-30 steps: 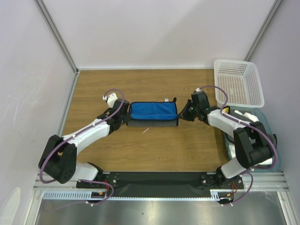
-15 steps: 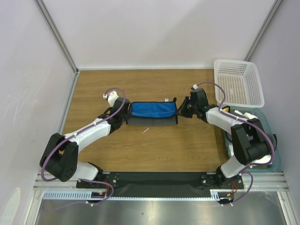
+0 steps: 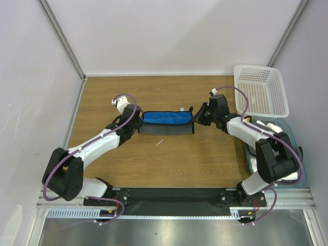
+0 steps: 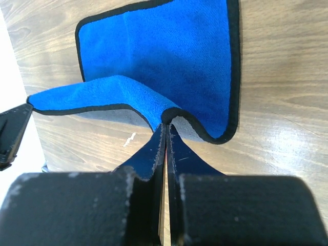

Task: Fold and stack the towels
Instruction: Fold the towel

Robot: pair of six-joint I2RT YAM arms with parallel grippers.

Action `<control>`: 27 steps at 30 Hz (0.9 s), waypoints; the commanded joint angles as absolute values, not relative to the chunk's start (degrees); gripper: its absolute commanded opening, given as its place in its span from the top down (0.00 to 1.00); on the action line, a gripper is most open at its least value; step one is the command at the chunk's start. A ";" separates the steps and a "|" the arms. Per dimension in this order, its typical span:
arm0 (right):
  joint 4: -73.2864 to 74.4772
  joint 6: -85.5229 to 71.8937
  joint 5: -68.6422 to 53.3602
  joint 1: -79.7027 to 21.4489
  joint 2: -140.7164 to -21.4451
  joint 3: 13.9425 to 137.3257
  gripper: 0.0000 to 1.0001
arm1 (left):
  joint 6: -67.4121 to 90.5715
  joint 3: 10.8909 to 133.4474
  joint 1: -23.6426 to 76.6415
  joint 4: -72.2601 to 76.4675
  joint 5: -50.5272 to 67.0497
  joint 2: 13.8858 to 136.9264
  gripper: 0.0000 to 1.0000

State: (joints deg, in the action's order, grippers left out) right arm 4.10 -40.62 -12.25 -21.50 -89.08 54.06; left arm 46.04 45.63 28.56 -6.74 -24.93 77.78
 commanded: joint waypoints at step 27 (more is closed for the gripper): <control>-3.42 -37.09 -18.81 -12.83 -104.76 61.17 1.00 | 44.03 54.93 25.31 0.97 -25.67 95.09 1.00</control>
